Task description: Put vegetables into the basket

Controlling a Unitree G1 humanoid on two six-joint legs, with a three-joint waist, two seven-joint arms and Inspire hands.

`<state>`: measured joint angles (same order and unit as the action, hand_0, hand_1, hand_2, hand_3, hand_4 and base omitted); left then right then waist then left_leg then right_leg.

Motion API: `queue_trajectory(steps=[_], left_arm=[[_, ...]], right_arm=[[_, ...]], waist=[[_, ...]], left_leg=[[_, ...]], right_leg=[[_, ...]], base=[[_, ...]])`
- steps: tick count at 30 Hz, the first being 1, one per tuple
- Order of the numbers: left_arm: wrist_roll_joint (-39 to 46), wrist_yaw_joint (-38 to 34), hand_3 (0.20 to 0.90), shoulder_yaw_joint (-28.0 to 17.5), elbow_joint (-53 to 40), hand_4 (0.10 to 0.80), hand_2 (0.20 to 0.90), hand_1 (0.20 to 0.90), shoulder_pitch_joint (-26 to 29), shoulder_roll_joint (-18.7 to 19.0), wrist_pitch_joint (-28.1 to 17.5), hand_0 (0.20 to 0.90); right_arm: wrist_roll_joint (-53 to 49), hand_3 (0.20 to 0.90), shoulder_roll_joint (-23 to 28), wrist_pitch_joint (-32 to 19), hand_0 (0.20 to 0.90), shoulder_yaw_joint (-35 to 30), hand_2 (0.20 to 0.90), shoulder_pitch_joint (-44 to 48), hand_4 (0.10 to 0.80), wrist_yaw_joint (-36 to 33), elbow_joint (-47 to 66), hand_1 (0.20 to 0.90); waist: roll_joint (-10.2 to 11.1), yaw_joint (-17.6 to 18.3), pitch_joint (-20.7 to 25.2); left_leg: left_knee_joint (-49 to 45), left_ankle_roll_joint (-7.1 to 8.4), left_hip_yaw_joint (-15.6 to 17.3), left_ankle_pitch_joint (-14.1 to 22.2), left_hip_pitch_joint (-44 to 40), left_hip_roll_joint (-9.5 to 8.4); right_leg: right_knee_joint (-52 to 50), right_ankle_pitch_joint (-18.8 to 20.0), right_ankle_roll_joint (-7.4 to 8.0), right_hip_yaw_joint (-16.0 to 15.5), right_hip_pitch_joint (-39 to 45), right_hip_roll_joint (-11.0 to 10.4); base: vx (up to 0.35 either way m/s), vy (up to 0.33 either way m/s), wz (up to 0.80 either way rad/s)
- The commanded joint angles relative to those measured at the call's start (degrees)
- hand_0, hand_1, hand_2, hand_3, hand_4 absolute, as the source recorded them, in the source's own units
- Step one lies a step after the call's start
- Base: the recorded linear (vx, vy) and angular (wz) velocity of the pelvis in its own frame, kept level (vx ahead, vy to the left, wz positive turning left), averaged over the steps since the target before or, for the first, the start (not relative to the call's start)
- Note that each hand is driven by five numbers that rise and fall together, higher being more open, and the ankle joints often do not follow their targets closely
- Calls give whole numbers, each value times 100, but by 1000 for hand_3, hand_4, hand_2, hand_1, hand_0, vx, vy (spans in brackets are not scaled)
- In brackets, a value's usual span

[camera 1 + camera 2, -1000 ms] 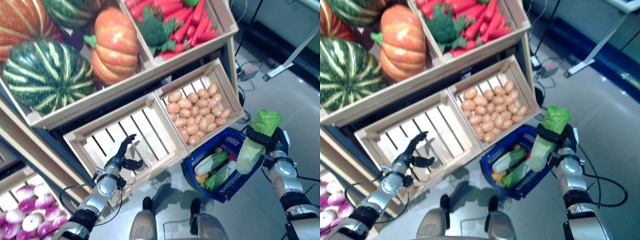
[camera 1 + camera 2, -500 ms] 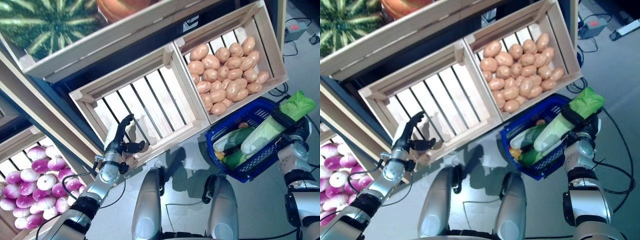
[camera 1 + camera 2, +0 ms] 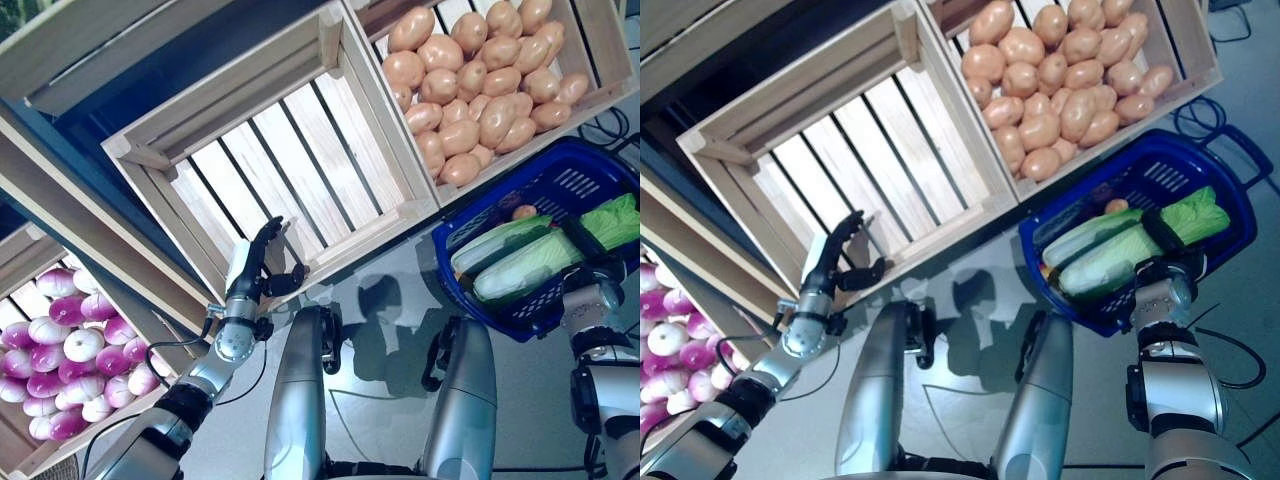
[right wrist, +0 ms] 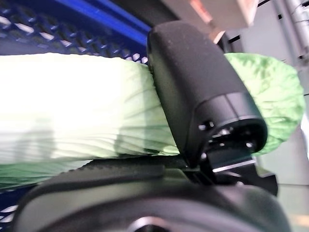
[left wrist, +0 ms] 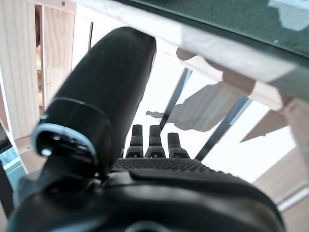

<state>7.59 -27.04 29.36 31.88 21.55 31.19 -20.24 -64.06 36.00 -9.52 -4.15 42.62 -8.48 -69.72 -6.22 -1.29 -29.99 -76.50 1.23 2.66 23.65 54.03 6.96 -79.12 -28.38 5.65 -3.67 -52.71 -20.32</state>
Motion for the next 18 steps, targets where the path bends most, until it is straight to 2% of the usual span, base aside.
queue_trajectory(steps=[1, 12, 14, 15, 16, 18], left_arm=[[39, -261, 900, -9, -439, 800, 900, 900, 220, 157, -545, 900], [-126, -377, 900, -47, -655, 800, 900, 900, 203, 431, -691, 900], [-99, -320, 900, -117, -638, 800, 900, 900, 163, 464, -660, 900], [-97, -316, 900, -118, -642, 800, 900, 900, 157, 467, -658, 900], [-102, -287, 900, -148, -634, 800, 900, 900, 134, 471, -651, 900], [-114, -280, 900, -154, -623, 800, 900, 900, 123, 480, -639, 900]], right_arm=[[-292, 900, 599, -368, 900, -197, 900, 547, 800, 359, -102, 900], [-97, 900, 628, -205, 900, -273, 900, 299, 800, 470, -123, 900], [-28, 900, 602, -150, 900, -267, 900, 198, 800, 513, -127, 900], [-28, 900, 599, -149, 900, -268, 900, 192, 800, 513, -125, 900], [-8, 900, 575, -117, 900, -269, 900, 132, 800, 551, -112, 900], [17, 900, 545, -99, 900, -273, 900, 81, 800, 589, -103, 900]], waist=[[-5, -79, 336], [159, -152, 649], [220, -182, 798], [222, -183, 791], [267, -197, 872], [296, -210, 929]], left_leg=[[-83, 112, -293, 776, -480, 58], [466, 184, -302, 600, -941, 158], [956, 215, -259, 419, -1271, 250], [991, 215, -254, 402, -1301, 251], [1372, 200, -190, 134, -1458, 286], [1636, 202, -162, 21, -1618, 308]], right_leg=[[196, 110, -280, 48, 369, -13], [735, 300, -180, -73, 829, -15], [1169, 446, -131, -121, 1163, -6], [1202, 463, -133, -127, 1193, -2], [1567, 704, -167, -208, 1372, -23], [1794, 803, -161, -252, 1540, -21]], base=[[18, -8, 3], [49, -10, 0], [101, -10, 1], [31, -8, -3], [0, -5, -3], [46, -3, -2]])
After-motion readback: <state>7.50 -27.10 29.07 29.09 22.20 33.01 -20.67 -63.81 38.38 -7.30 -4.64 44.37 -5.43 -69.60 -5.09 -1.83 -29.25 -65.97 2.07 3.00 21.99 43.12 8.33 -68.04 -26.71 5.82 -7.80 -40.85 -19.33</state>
